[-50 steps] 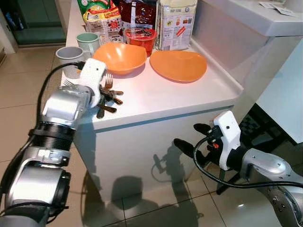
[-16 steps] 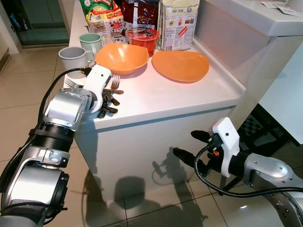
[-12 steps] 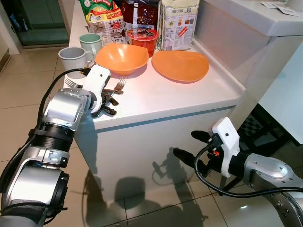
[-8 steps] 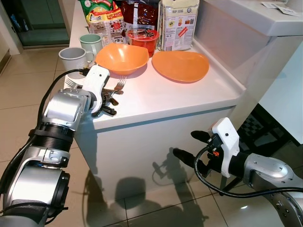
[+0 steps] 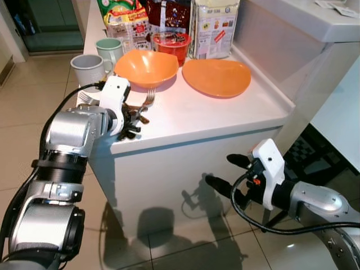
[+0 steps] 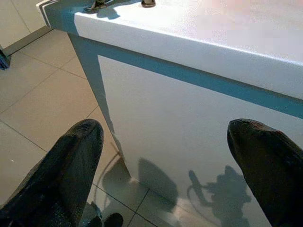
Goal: Setting the table
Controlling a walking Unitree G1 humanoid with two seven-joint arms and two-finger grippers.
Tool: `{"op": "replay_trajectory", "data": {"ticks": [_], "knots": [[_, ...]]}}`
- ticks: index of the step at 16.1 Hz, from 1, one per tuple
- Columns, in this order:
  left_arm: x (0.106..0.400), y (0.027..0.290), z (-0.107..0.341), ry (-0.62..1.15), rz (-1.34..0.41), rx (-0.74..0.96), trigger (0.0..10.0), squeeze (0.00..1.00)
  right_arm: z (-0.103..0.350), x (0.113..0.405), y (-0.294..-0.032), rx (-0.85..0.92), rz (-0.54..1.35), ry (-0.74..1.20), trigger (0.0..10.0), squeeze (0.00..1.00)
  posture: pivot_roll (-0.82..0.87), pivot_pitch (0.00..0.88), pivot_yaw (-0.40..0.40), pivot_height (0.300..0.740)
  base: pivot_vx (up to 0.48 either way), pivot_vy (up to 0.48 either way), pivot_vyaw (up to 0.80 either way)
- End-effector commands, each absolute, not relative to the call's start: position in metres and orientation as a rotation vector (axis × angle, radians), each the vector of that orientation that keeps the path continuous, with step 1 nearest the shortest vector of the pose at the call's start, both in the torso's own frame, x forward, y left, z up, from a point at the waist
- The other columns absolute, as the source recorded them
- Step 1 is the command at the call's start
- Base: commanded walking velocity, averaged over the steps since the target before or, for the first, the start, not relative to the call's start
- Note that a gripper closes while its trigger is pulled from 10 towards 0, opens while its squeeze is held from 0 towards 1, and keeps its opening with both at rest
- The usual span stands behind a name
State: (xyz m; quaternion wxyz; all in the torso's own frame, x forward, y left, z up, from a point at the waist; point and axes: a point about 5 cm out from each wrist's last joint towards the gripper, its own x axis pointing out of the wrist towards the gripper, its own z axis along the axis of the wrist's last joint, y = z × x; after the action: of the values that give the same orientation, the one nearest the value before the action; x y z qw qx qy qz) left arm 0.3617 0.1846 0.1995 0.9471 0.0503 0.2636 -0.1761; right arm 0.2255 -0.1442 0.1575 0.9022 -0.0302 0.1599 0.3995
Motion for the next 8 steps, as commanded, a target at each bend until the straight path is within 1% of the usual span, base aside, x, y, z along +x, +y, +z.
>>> {"op": "replay_trajectory", "data": {"ticks": [1, 5, 7, 8], "knots": [[0.36, 0.184, 0.205, 0.518, -0.381, 0.104, 0.0, 0.0, 0.162, 0.228, -0.146, -0.063, 0.814, 0.305, 10.0, 0.0, -0.01, 0.0, -0.029, 0.74, 0.0, 0.0, 0.0], [0.358, 0.183, 0.215, 0.441, -0.41, 0.076, 0.0, 0.0, 0.163, 0.231, -0.147, -0.06, 0.798, 0.289, 10.0, 0.0, -0.01, 0.0, -0.028, 0.74, 0.0, 0.0, 0.0], [0.357, 0.181, 0.225, 0.373, -0.451, -0.028, 0.0, 0.0, 0.164, 0.231, -0.147, -0.058, 0.795, 0.284, 10.0, 0.0, -0.01, 0.0, -0.026, 0.74, 0.0, 0.0, 0.0], [0.356, 0.18, 0.226, 0.367, -0.458, -0.042, 0.0, 0.0, 0.164, 0.231, -0.147, -0.058, 0.794, 0.283, 10.0, 0.0, -0.01, 0.0, -0.026, 0.74, 0.0, 0.0, 0.0]]}}
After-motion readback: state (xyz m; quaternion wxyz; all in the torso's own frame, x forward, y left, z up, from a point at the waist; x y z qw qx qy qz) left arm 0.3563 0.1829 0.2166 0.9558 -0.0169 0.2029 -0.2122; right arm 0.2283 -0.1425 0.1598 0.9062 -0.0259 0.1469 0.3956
